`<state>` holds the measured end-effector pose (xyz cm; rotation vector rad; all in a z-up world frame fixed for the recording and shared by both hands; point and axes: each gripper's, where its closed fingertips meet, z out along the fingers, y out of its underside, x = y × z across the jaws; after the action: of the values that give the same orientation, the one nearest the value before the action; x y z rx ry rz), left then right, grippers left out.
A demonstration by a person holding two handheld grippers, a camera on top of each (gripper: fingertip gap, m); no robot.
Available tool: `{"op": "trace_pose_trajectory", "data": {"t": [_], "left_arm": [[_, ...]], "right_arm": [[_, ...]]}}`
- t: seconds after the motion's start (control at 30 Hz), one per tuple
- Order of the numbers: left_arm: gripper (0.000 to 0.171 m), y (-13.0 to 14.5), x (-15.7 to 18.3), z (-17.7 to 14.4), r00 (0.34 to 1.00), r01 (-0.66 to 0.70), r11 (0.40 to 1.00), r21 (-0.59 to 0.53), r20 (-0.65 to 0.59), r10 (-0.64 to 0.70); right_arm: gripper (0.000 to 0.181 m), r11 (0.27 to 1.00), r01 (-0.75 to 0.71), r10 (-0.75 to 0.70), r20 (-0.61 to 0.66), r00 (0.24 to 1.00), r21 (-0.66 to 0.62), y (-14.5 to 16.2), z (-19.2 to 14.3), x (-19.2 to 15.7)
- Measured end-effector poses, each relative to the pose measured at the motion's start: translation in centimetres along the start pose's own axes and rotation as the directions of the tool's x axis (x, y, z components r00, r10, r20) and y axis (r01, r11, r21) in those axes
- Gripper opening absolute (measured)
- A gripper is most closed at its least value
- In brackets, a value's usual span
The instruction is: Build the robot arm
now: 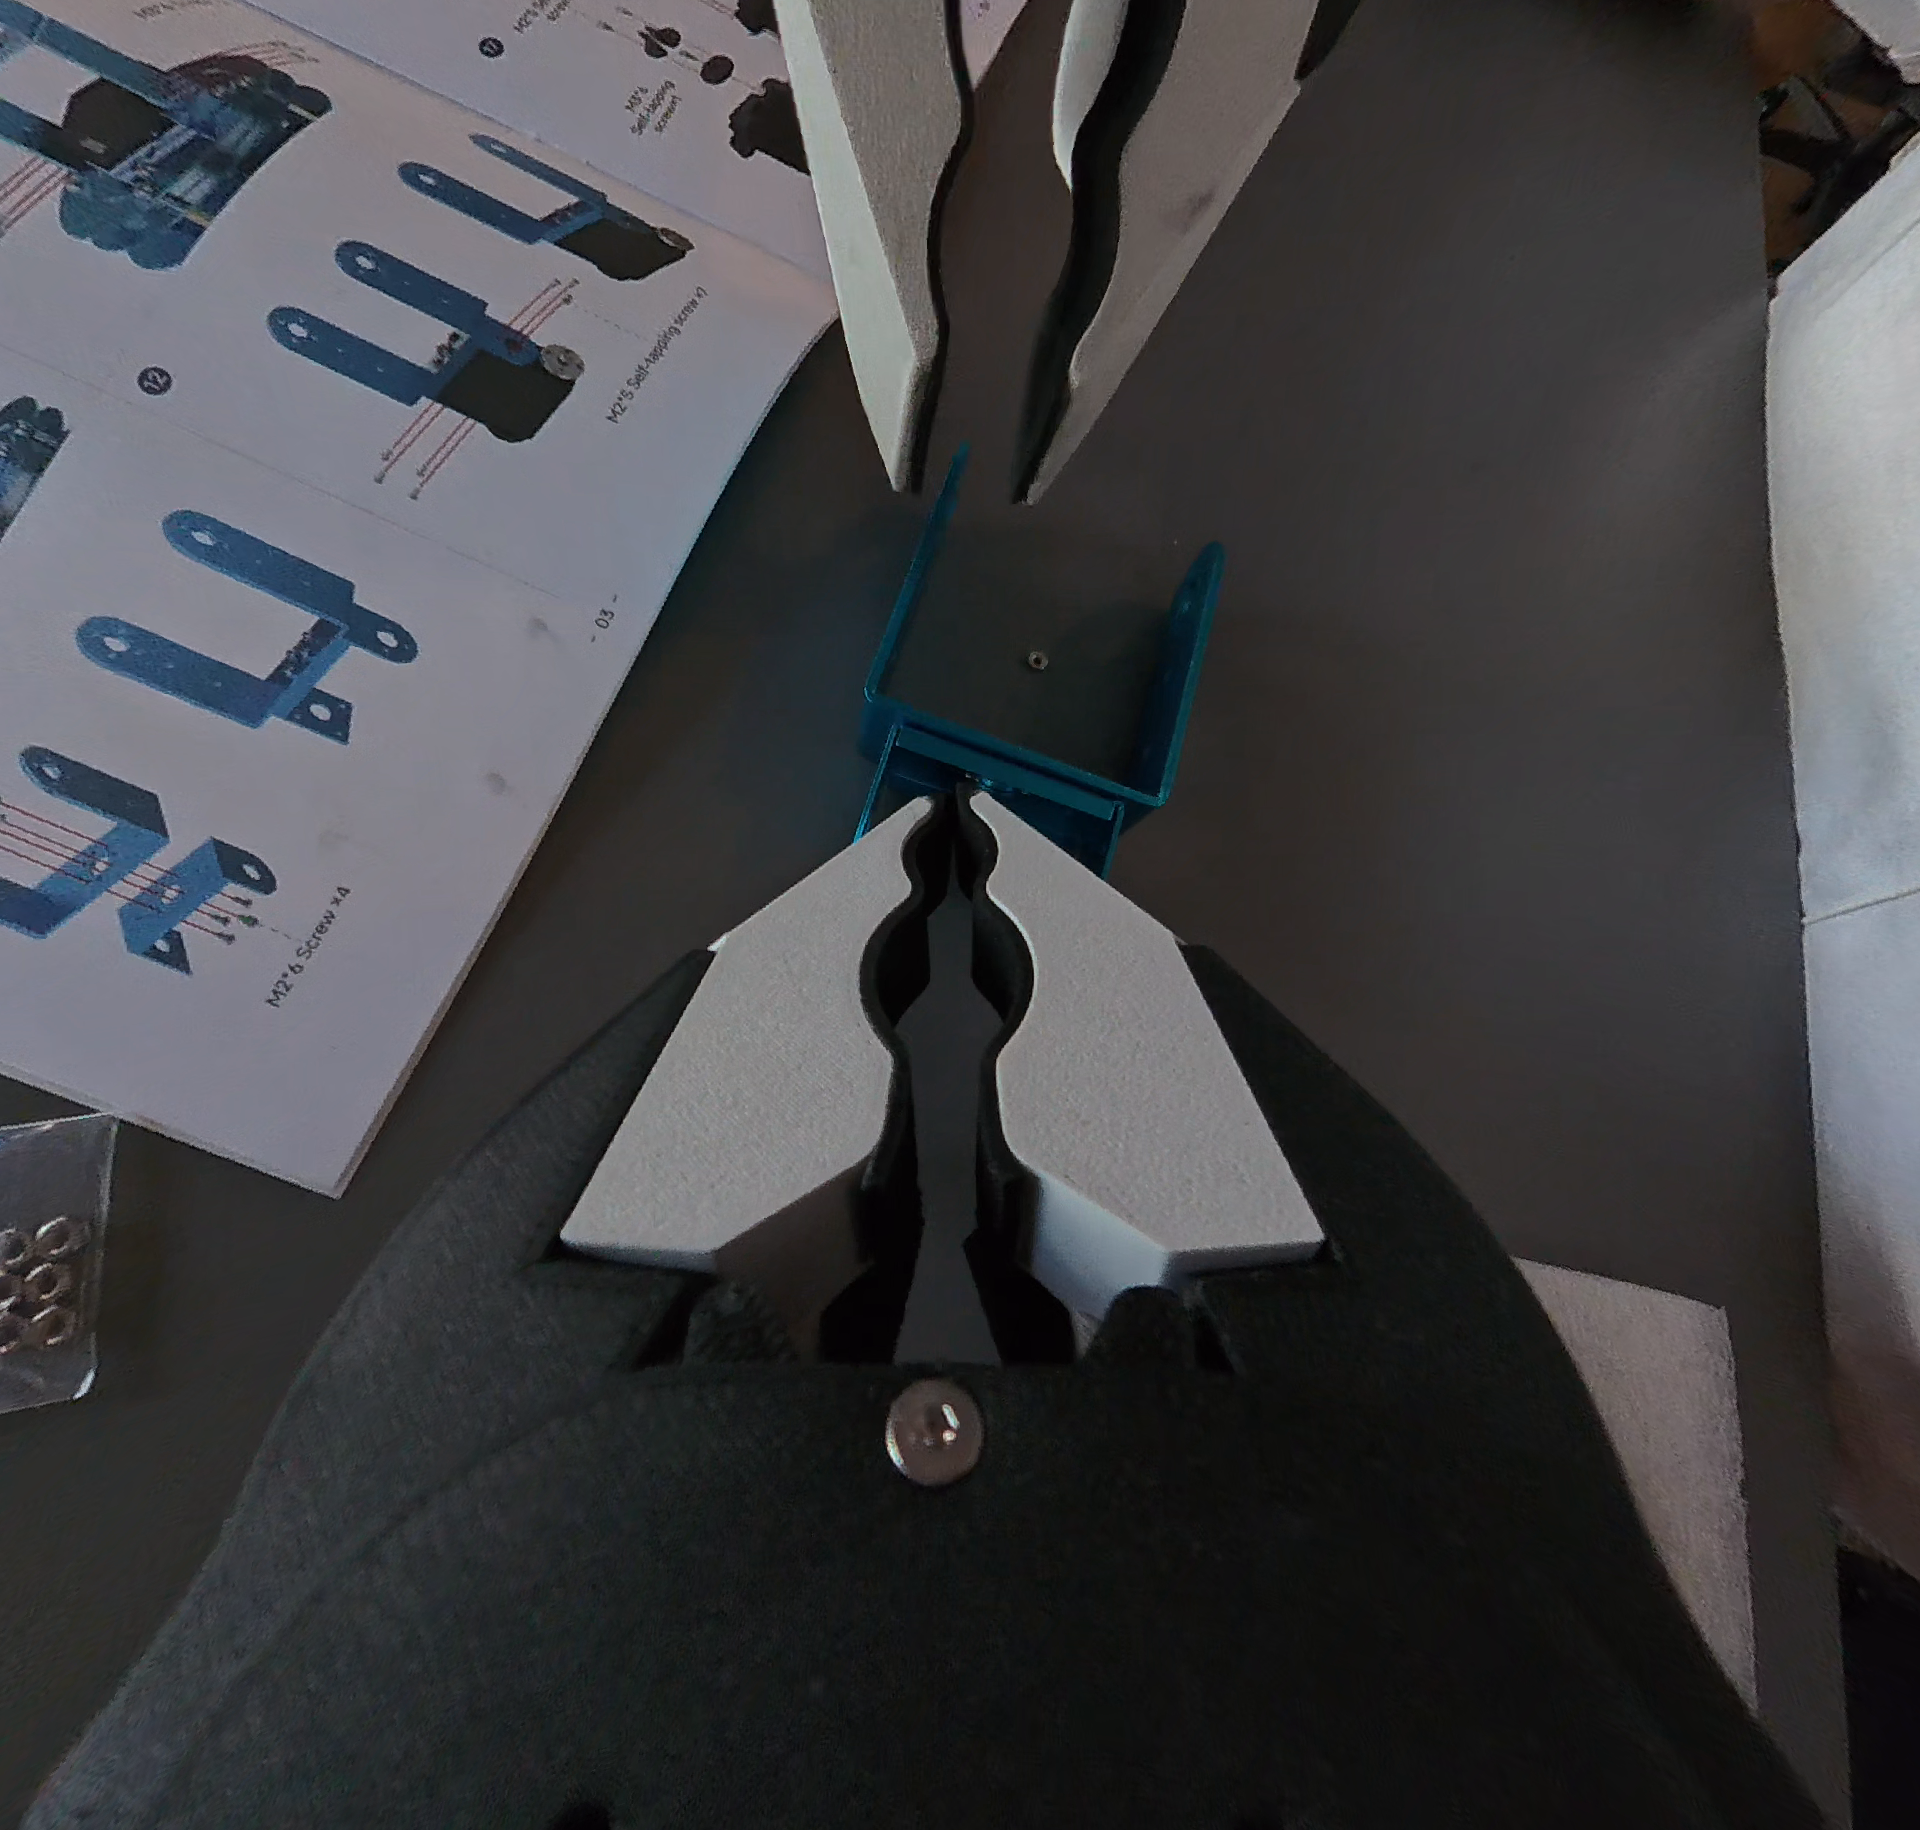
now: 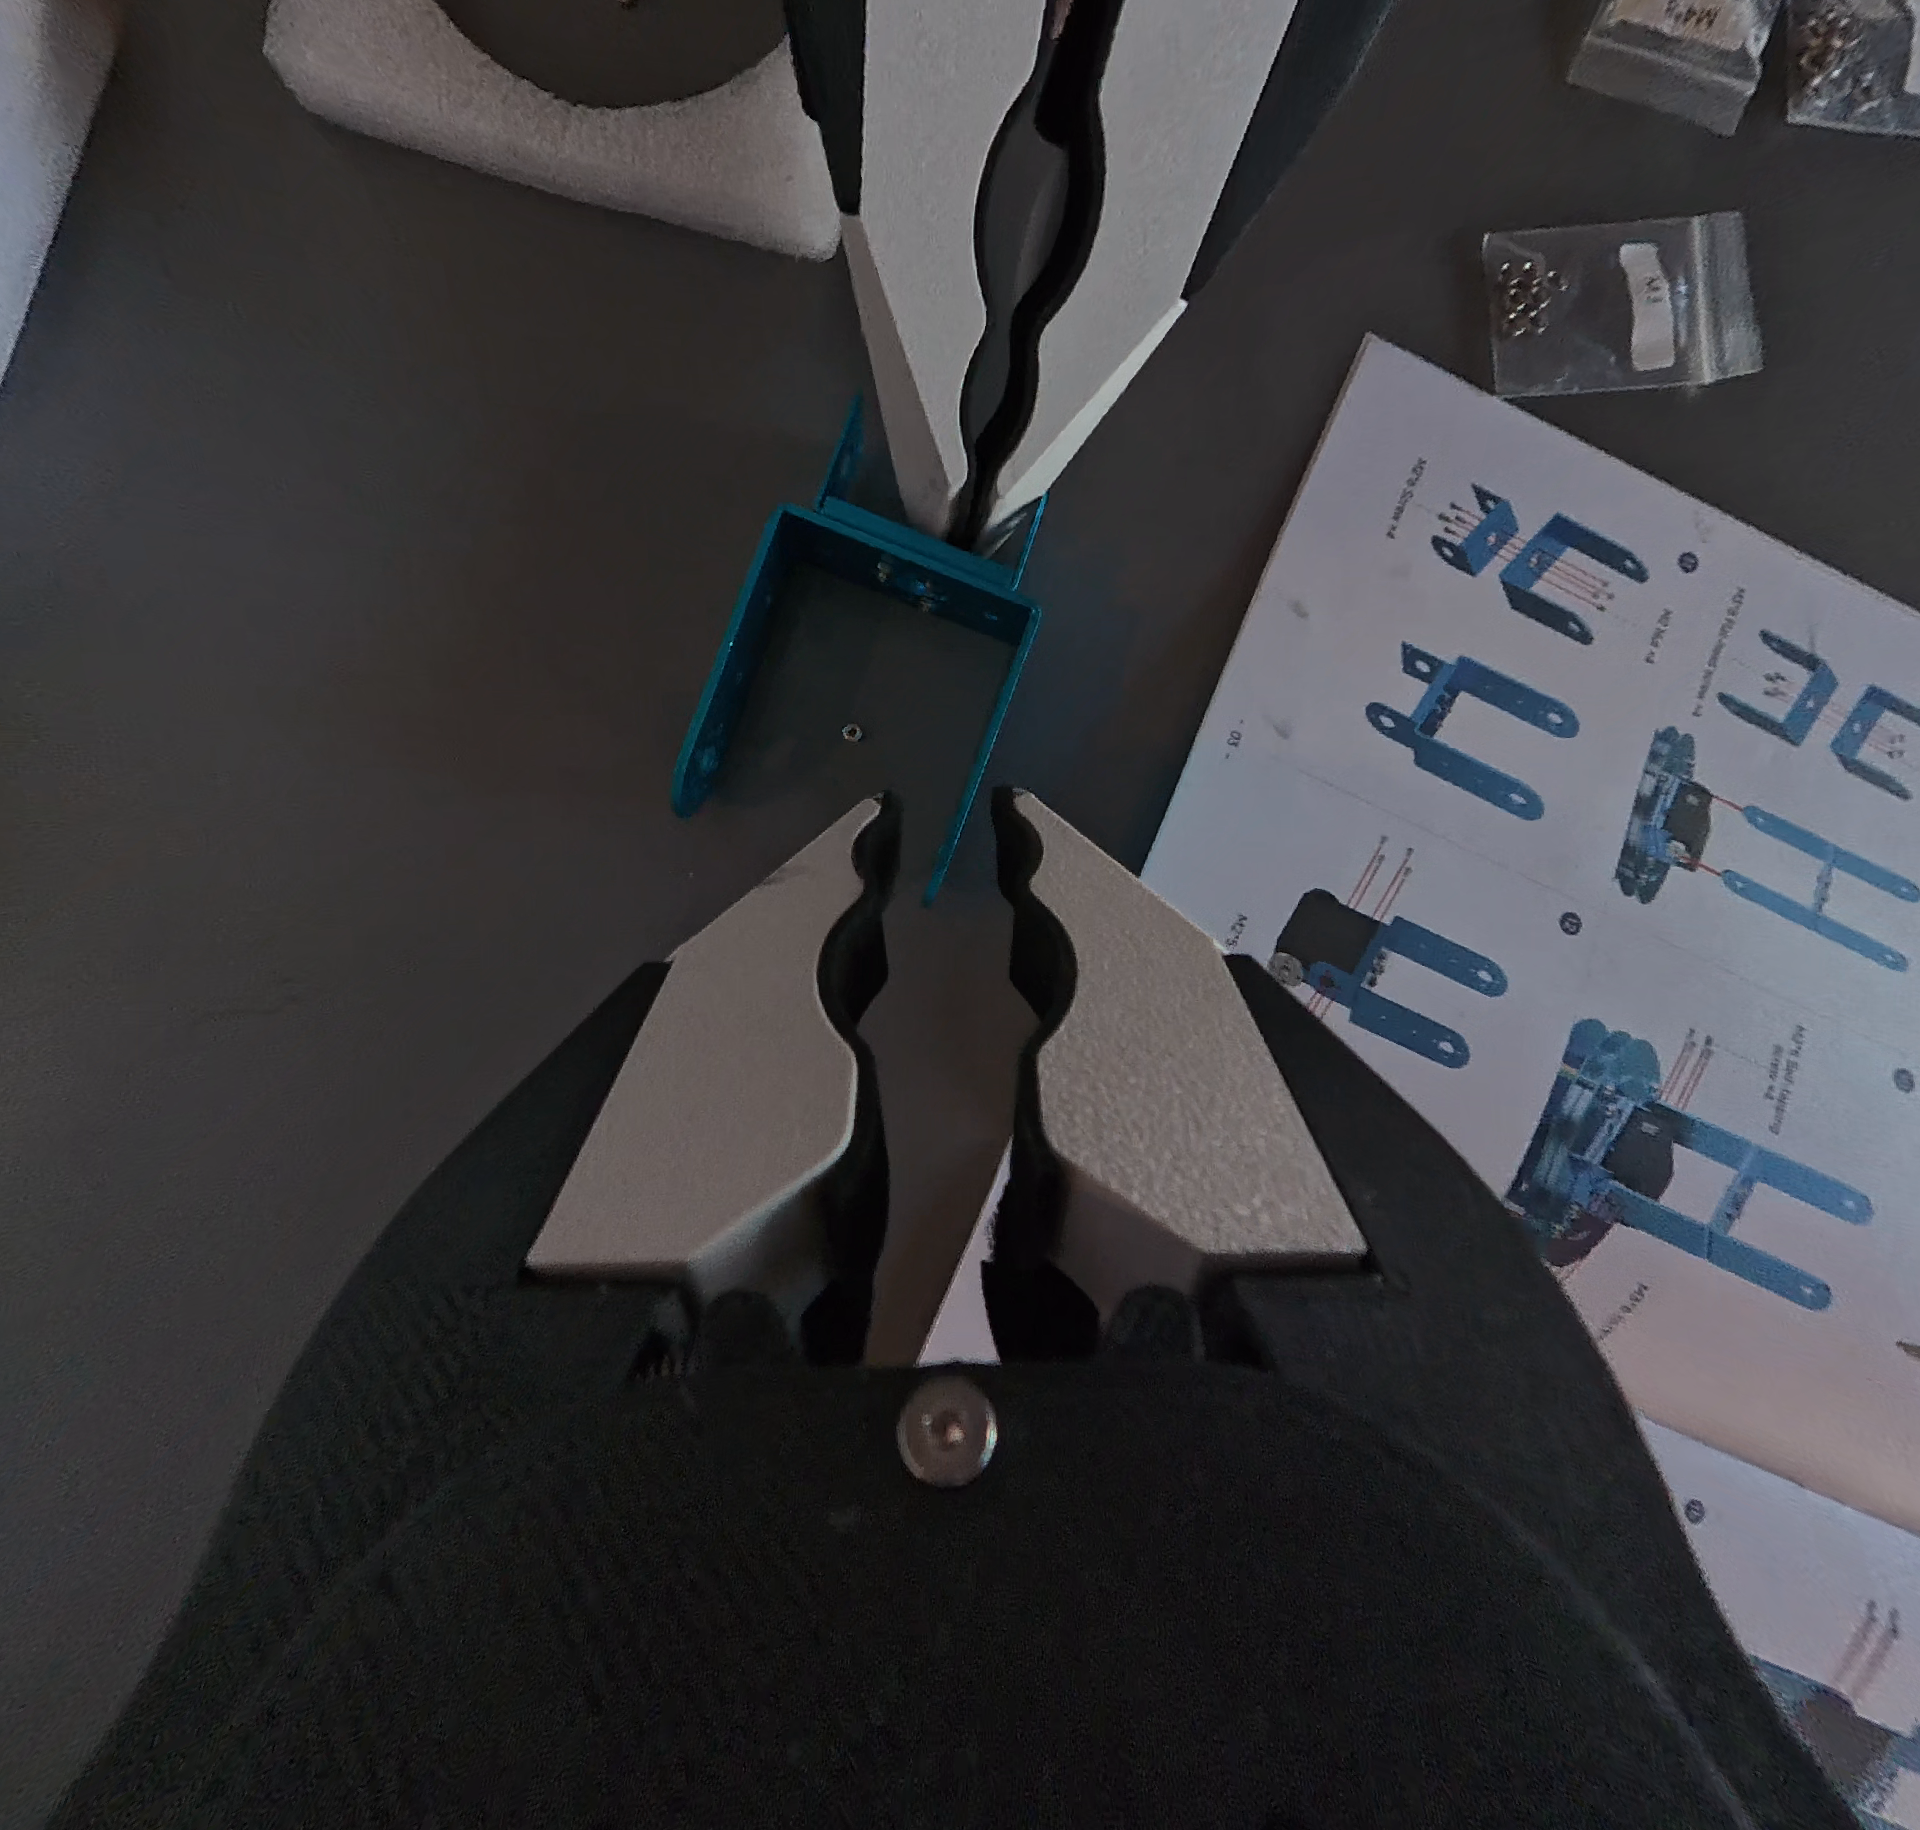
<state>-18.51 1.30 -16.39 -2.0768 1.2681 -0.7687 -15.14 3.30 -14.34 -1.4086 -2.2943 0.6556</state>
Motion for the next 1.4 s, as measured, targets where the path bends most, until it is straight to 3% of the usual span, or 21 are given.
{"op": "trace_pose_trajectory", "data": {"t": [0.53,0.63,0.73,0.97,1.4], "left_arm": [[0.0,-0.2,0.2,0.2,0.997,0.071,0.997,0.006,-0.024,-0.071],[0.0,-0.2,0.2,0.3,0.997,0.069,0.998,0.006,-0.024,-0.069],[0.0,-0.2,0.2,0.3,0.997,0.07,0.998,0.003,-0.024,-0.07],[0.0,0.0,0.4,0.6,0.998,0.057,0.998,-0.014,-0.025,-0.057],[0.0,0.1,0.5,0.6,0.998,0.059,0.998,-0.022,-0.031,-0.06]], "right_arm": [[0.015,1.0,0.008,-0.008,0.022,1.0,-0.015,0.2,1.2,-0.4],[0.016,0.998,0.052,-0.051,-0.012,0.999,0.026,-0.7,0.5,-0.3],[0.007,0.992,0.076,-0.08,0.035,0.996,0.098,-2.3,-0.3,-1.7],[0.016,0.988,0.125,-0.116,0.089,0.989,-0.092,-0.2,2.4,-2.3],[0.008,0.974,0.147,-0.135,0.079,0.988,-0.171,-0.3,2.5,-2.0]]}}
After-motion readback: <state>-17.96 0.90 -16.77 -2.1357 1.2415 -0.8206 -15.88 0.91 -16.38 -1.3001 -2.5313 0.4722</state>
